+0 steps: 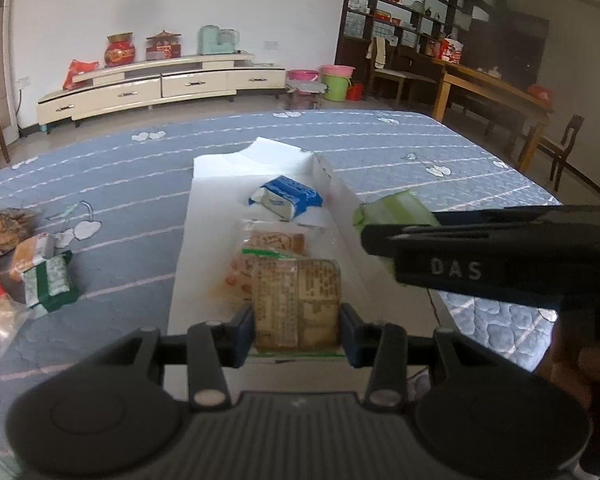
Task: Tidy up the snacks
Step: 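Place the biscuit pack and green pack into the white box with both grippers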
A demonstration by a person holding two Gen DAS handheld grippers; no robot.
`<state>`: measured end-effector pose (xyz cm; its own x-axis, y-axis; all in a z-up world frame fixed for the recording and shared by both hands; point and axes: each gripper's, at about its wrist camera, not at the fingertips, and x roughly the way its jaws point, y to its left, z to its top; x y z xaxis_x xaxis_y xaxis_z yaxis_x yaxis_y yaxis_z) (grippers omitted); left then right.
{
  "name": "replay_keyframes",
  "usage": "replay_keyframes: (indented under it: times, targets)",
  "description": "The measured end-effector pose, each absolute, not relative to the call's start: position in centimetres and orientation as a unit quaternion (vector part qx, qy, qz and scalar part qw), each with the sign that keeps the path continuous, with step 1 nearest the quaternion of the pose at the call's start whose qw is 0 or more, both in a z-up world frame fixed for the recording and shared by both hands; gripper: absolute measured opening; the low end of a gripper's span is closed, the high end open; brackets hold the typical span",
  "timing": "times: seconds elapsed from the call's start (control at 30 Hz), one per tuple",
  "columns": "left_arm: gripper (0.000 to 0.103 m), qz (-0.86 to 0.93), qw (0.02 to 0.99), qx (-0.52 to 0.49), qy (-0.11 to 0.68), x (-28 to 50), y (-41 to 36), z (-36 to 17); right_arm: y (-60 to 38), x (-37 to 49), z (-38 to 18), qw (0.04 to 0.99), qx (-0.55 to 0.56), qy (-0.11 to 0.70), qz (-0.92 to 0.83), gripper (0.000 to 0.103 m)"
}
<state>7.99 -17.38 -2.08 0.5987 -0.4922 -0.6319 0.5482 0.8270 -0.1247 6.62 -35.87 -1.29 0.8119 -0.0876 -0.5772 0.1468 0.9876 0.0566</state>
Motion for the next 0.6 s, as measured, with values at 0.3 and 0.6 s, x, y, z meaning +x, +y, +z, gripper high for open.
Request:
replay_keyframes:
  times: [0.3,0.6]
  targets:
    - [0.050,-0.318,0.883,0.029,0.344,8.4,-17.5,-1.9,-35.8,6.9,-1.1,0.954,0.039,0.289,-0.067,0.091]
    - [0.055,-0.266,0.902,0.015,0.340,7.6,-14.5,-0.2,-35.6,5.0,0.9,0.961,0.043,0.262,-0.074,0.092]
